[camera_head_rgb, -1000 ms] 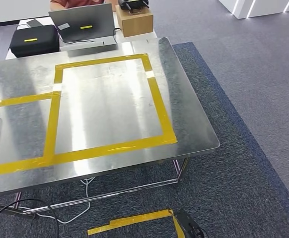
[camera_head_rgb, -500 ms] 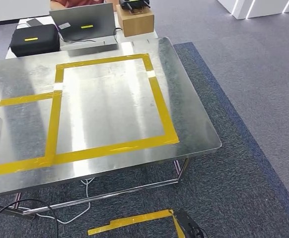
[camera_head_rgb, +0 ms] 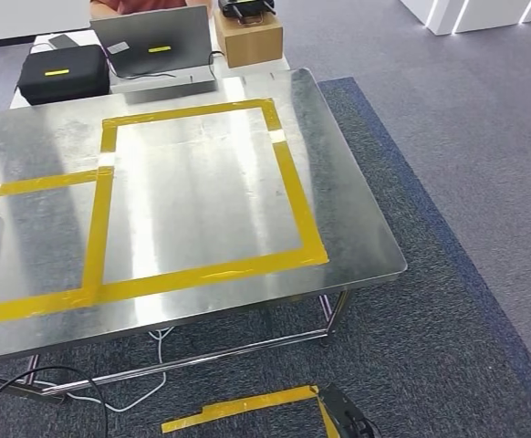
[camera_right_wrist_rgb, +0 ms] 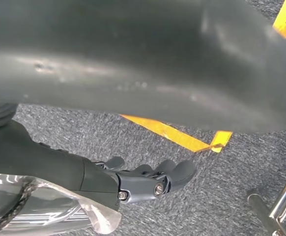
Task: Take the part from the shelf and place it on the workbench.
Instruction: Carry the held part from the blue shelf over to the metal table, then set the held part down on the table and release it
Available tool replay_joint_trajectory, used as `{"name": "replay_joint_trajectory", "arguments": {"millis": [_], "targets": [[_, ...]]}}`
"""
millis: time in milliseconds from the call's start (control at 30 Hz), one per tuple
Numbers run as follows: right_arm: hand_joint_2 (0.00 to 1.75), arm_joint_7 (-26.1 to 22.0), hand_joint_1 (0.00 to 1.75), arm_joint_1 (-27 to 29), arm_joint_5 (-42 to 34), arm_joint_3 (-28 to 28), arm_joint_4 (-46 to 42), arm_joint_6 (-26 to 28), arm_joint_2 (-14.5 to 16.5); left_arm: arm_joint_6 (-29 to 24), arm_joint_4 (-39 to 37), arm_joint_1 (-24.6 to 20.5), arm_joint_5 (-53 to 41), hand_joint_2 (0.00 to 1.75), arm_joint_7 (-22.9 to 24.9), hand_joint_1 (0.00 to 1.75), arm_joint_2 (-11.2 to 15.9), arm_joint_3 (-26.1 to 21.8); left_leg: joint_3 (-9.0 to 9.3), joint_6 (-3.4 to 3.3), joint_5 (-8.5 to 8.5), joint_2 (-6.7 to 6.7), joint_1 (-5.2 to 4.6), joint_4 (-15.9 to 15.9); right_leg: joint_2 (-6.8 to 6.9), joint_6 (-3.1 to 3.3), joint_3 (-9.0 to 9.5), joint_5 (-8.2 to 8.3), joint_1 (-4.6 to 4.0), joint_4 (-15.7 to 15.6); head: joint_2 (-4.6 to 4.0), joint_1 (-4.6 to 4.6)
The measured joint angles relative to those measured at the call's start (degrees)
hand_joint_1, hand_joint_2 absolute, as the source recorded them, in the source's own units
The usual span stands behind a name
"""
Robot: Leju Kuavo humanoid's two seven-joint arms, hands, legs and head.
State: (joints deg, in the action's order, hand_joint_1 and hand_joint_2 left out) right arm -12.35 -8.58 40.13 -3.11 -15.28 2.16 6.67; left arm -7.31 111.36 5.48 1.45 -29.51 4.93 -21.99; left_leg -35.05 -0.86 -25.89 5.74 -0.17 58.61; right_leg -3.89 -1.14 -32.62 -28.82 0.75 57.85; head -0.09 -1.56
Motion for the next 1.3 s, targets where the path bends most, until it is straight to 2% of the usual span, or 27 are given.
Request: {"name": "replay_joint_trajectory", "arguments": {"millis": [167,200,300,333,467,700,1233,1300], "targets": [[0.00,0.0,0.00,0.0,0.2,0.7,0.0,0.0,0.0,0.0,0.0,-0.1,0.1,1.75,0.2,1.75,0.4,0.0,0.03,-0.56,-0.26,-0.03,-0.14,0.3,-0.11,-0.40,0.20,-0.07,0.14,-0.2,0.00,-0.02],[0.00,0.0,0.00,0.0,0.2,0.7,0.0,0.0,0.0,0.0,0.0,-0.1,0.1,1.75,0.2,1.75,0.4,0.0,0.22,-0.46,-0.10,-0.05,-0.07,-0.1,-0.12,-0.35,0.39,-0.01,0.07,-0.4,0.00,-0.01],[0.00,-0.1,0.00,0.0,0.1,0.8,0.0,0.0,0.0,0.0,0.0,-0.2,0.2,1.75,0.2,1.75,0.6,0.0,0.66,0.09,0.42,-0.09,0.15,-1.1,0.10,0.77,0.91,0.29,-0.18,-1.0,0.00,0.22],[0.00,-0.1,0.00,0.0,0.1,0.8,0.0,0.0,0.0,0.0,0.0,-0.2,0.2,1.75,0.2,1.75,0.6,0.0,0.60,0.06,0.38,-0.09,0.13,-1.0,0.17,0.94,0.93,0.32,-0.18,-1.2,0.00,0.31],[0.00,-0.1,0.00,0.0,0.1,0.8,0.0,0.0,0.0,-0.1,-0.1,-0.2,0.2,1.75,0.2,1.75,0.5,0.0,0.40,-0.29,0.12,-0.10,0.10,-0.5,0.23,0.57,0.93,0.18,-0.17,-1.1,0.00,0.31],[0.00,-0.1,0.00,0.0,-0.1,0.8,0.1,0.0,0.0,-0.1,-0.2,-0.2,0.2,1.75,0.2,1.75,0.5,0.0,0.23,-0.53,-0.12,-0.10,0.05,0.0,0.29,0.05,0.82,-0.03,-0.16,-0.8,0.00,0.30],[0.00,-0.2,0.00,0.0,-0.3,1.0,0.1,-0.1,0.0,-0.1,-0.2,-0.2,0.3,1.75,0.2,1.75,0.5,0.0,0.22,-0.39,-0.24,-0.10,0.06,0.2,0.31,0.01,0.58,-0.18,-0.16,-0.2,0.00,0.29],[0.00,-0.1,0.00,0.0,-0.4,1.1,0.1,-0.1,0.0,-0.1,-0.2,-0.2,0.4,1.75,0.2,1.75,0.6,0.0,0.20,-0.75,-0.38,-0.13,-0.10,0.4,0.27,-0.33,0.62,-0.11,-0.02,-0.5,0.00,0.27]]}}
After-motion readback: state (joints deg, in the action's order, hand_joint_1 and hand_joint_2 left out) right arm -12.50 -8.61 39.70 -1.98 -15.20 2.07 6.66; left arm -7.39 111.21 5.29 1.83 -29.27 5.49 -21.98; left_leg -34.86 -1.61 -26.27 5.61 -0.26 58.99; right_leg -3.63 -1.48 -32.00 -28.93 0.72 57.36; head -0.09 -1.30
